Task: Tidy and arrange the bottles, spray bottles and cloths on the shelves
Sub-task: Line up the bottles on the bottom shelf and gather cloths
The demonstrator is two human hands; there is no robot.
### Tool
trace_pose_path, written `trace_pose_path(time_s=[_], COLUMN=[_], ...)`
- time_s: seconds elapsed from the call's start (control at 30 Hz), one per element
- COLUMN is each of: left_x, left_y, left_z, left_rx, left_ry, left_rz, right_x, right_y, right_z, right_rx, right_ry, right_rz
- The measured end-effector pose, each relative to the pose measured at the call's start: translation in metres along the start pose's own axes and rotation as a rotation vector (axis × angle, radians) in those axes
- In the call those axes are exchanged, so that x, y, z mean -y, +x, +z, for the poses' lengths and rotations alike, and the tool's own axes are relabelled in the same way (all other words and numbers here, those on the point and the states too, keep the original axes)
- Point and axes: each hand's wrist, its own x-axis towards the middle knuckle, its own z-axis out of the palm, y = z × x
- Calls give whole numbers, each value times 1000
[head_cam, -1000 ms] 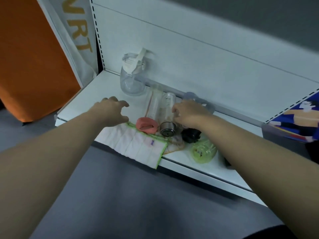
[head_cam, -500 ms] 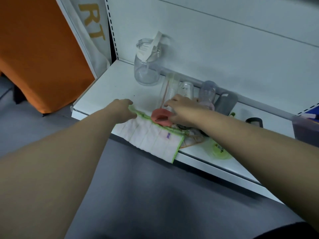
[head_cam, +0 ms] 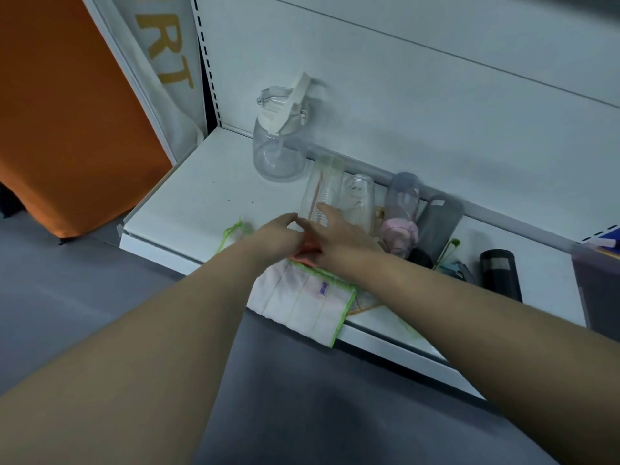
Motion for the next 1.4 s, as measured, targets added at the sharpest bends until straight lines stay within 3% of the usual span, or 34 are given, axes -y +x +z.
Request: trace_pose_path(time_s=[0.1, 0.3, 0.47, 0.63, 0.93, 1.13, 1.4], left_x=[-3, -15, -30, -45, -81, -82, -40], left_y=[2, -8, -14, -16, -18, -8, 12], left_z=[4, 0, -5, -8, -12, -25, -47], left_rx=[5, -38, -93, -111, -125, -168, -306], left_ry=[-171, -261, -366, -472, -663, -678, -488], left_rz=[-53, -37, -15, 111, 217, 216, 53], right_x=[0, -9, -11, -10, -26, -37, -59], right_y=[3, -4, -4, -1, 12, 38, 77], right_z=[3, -7, -15, -35, -63, -83, -97], right_rx=[7, -16, -231, -458, -471, -551, -702], right_ry=[94, 250, 470, 504, 465, 421, 464], right_rz=[-12, -36, -4, 54, -26, 34, 158])
